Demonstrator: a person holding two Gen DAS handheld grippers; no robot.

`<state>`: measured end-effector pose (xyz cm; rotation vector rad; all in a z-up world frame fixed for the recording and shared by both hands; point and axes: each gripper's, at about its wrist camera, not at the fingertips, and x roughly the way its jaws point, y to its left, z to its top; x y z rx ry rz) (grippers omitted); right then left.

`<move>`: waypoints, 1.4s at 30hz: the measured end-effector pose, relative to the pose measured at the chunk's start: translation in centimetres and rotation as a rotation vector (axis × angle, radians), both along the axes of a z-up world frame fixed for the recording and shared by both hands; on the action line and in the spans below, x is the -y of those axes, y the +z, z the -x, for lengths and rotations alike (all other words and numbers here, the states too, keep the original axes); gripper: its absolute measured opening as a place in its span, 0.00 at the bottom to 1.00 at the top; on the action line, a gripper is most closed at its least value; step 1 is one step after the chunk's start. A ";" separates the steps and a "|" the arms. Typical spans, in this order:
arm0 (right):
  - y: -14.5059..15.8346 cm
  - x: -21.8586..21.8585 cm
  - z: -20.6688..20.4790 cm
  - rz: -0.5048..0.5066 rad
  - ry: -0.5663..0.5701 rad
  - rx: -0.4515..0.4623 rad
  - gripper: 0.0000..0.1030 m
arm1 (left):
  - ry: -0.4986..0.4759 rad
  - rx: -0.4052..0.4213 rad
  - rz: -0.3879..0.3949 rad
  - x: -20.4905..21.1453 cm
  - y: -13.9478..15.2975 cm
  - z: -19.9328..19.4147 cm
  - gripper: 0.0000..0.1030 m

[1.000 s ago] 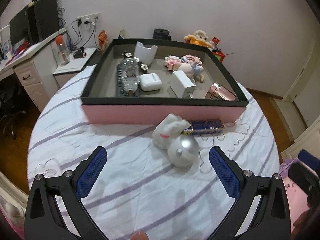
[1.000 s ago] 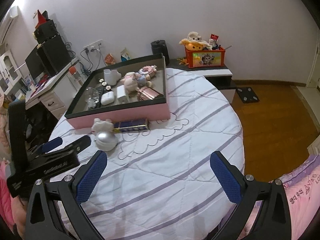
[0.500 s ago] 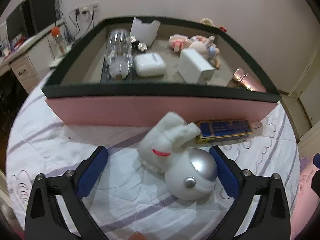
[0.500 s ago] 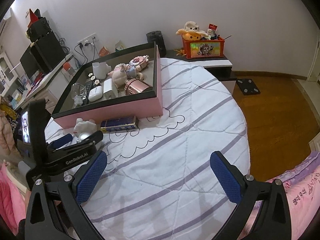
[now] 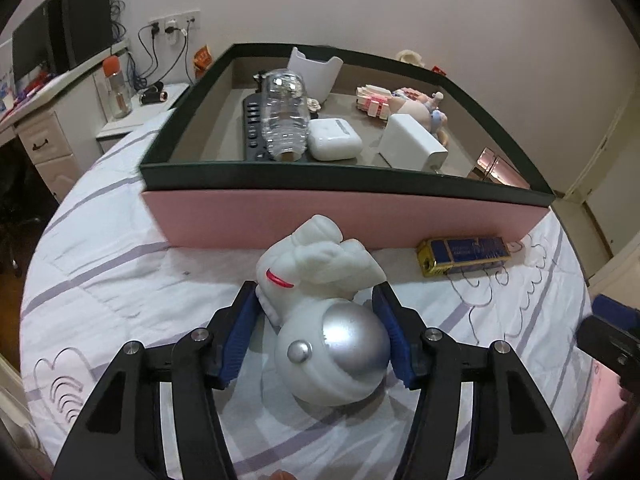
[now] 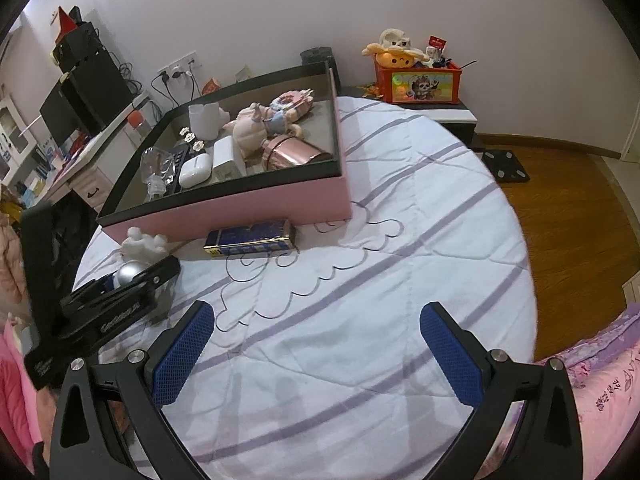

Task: Organize rigid objects
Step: 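Grasp the white-silver figurine with the left gripper while the right grasps the blue-gold box, then carry the figurine and blue box into the tray and open both grippers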

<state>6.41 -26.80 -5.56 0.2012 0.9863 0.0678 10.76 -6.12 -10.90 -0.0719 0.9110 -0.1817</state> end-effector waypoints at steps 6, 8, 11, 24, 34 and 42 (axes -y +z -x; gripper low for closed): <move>-1.0 -2.7 -2.3 0.023 0.022 -0.007 1.00 | 0.030 0.018 -0.003 -2.4 1.0 1.2 0.57; -1.5 -3.9 -3.4 0.032 0.029 -0.012 1.00 | 0.041 0.023 0.000 -3.4 1.3 1.4 0.57; -2.1 -5.1 -4.9 0.052 0.025 -0.018 1.00 | 0.046 0.026 -0.001 -4.1 1.6 1.5 0.57; -4.1 -7.5 -7.2 0.173 0.003 -0.014 0.80 | 0.041 0.027 0.012 -5.3 1.7 1.4 0.57; -1.7 -6.1 -3.9 0.079 0.044 0.034 0.80 | 0.028 0.057 0.018 -5.2 3.1 2.1 0.57; 4.6 -5.6 -3.4 0.052 0.094 0.147 0.80 | 0.003 0.130 0.005 -4.7 7.0 1.2 0.57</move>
